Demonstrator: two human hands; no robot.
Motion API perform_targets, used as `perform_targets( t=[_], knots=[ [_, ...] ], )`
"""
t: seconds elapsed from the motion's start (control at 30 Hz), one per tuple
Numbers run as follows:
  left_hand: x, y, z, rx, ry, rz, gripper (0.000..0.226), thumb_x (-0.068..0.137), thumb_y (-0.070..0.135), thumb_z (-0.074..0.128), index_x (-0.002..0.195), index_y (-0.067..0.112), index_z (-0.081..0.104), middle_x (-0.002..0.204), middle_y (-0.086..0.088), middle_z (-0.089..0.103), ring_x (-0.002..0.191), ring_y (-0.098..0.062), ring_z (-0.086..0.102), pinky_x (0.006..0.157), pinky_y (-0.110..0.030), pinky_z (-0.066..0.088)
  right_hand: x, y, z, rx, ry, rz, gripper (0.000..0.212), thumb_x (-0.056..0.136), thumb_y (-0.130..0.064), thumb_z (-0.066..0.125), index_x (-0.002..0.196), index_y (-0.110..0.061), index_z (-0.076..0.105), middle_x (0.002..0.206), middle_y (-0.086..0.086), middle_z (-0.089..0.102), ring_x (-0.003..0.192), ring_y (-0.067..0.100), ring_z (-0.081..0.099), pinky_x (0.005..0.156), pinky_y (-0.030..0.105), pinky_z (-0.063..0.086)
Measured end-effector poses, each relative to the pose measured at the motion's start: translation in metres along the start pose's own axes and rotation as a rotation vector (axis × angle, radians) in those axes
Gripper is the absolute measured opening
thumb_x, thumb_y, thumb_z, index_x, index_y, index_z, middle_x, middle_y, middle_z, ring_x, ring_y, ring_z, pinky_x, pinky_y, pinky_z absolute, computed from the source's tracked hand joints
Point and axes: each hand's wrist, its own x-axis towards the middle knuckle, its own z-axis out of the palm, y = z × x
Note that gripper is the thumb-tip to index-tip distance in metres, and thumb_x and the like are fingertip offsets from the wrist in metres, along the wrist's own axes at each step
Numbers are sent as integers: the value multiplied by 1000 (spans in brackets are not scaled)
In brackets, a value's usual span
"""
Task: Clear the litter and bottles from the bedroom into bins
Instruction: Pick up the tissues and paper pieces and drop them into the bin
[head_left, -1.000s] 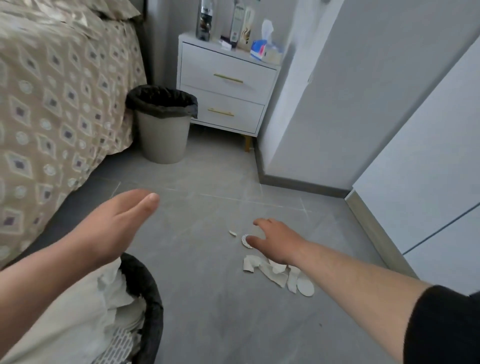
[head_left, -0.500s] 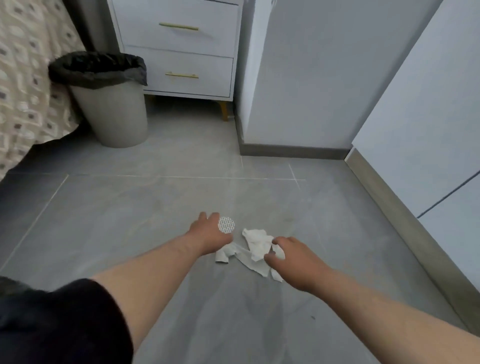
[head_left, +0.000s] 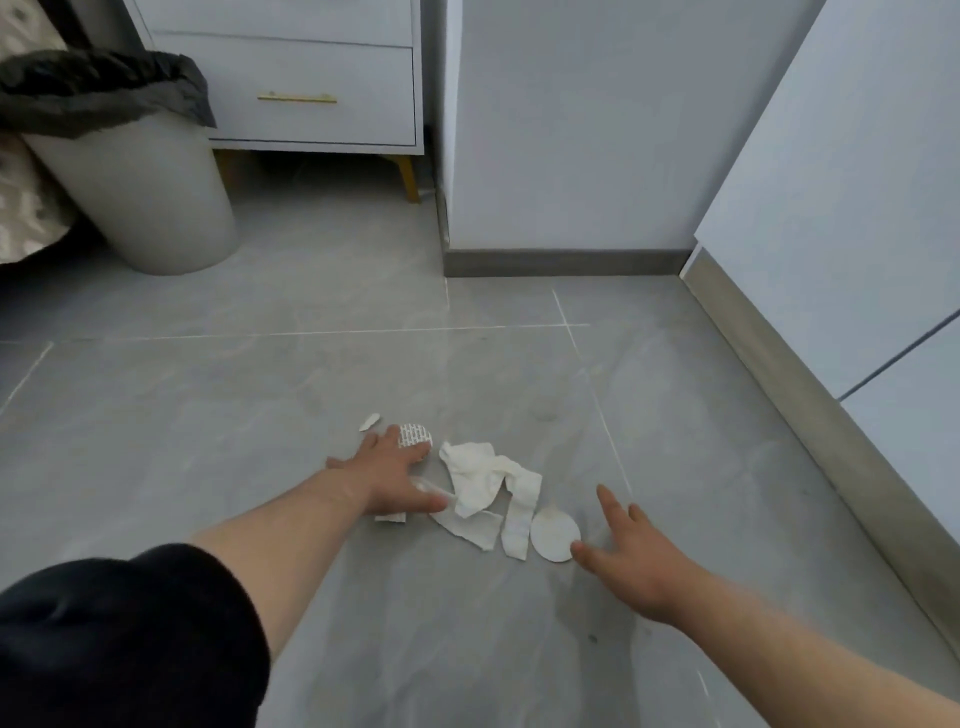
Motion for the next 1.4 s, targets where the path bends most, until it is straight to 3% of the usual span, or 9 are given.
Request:
perform_targets(
  t=[0.27,0.57,0.67,0.77,0.87,0.93,1.1,1.27,1.4],
  knots=[
    [-40,24,32,87,73,143,59,78,36,60,135,41,44,146,-3,30,137,-23,29,109,-47,29,10,-52,12,-146,58,17,105,75,-76,48,151,-34,-12,158,17,-18,138,38,35,109,41,34],
    [-47,5,32,286,267,233,27,92,16,45,110,24,64,114,-7,51,104,-31,55,72,-34,38,28,-117,43,-528,-102,-185,89,86,-60,50,152,-33,-2,157,26,-11,147,37,-6,118,49,10],
    [-30,-11,17,318,326,192,24,91,20,49,108,22,65,121,-6,52,116,-30,49,81,-37,41,25,-117,41,-524,-113,-211,77,90,-46,50,152,-32,6,158,25,-6,147,36,-5,117,47,9],
    [-13,-20,1,262,301,147,56,82,33,65,135,24,47,159,-7,10,147,-29,6,113,-47,23,21,-115,32,-498,-141,-237,71,93,-40,50,151,-35,10,159,21,-8,147,37,-2,117,43,11],
    [0,-23,-14,183,194,64,116,69,42,79,152,29,-1,158,-4,-24,146,-29,-18,115,-57,11,19,-114,32,-527,-150,-265,71,95,-36,48,152,-33,6,159,21,-9,147,37,-5,117,43,9],
    [8,-26,-17,151,113,32,124,66,44,81,151,33,-9,158,-1,-25,146,-27,-17,113,-60,13,20,-112,32,-537,-150,-274,70,96,-33,47,153,-33,5,159,21,-9,147,36,-7,117,44,7],
    [10,-29,-9,164,58,115,89,75,40,72,149,27,25,157,-4,15,144,-24,19,112,-44,28,27,-109,32,-569,-143,-301,65,98,-32,44,153,-30,10,158,23,0,147,33,-1,118,44,8],
    [-17,-24,21,140,256,217,18,87,27,56,101,18,62,116,-6,51,110,-28,56,77,-31,41,30,-105,34,-556,-97,-305,59,96,-30,46,150,-29,22,156,18,13,143,35,17,113,40,22],
    [-47,-16,44,279,285,183,23,93,24,43,101,16,64,112,-6,58,104,-30,60,77,-35,44,28,-86,44,-542,13,-334,44,91,-24,53,134,-24,47,135,10,42,124,33,44,100,36,39]
  ],
)
